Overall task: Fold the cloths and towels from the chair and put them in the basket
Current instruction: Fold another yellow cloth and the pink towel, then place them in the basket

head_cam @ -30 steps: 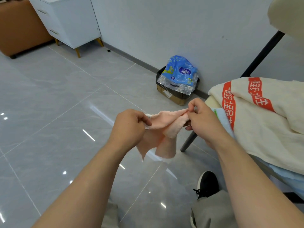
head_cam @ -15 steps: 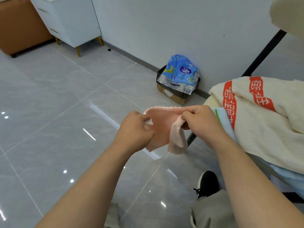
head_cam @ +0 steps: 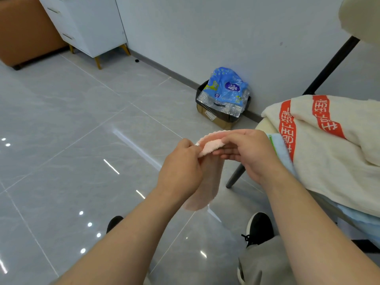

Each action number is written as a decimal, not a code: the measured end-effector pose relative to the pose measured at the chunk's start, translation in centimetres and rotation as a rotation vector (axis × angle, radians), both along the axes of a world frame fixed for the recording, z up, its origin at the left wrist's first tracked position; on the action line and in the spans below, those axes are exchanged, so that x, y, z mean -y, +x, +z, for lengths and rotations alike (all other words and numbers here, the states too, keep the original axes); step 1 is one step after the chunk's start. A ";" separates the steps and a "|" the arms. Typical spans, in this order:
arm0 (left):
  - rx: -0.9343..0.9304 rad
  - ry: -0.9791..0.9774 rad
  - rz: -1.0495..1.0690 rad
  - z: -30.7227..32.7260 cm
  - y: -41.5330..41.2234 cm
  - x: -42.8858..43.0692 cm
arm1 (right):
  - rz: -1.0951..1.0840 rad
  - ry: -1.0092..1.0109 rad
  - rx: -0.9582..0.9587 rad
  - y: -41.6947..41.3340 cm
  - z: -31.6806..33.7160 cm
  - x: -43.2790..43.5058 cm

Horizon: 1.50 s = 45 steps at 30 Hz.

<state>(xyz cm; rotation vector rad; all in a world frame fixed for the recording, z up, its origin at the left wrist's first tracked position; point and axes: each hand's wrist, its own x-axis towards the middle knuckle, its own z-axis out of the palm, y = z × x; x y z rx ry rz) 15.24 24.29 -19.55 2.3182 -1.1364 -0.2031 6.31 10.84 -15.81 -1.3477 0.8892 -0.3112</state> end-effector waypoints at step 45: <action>-0.083 0.000 -0.357 0.9 0.7 -1.0 | -0.019 -0.754 -0.551 -1.2 -1.7 2.2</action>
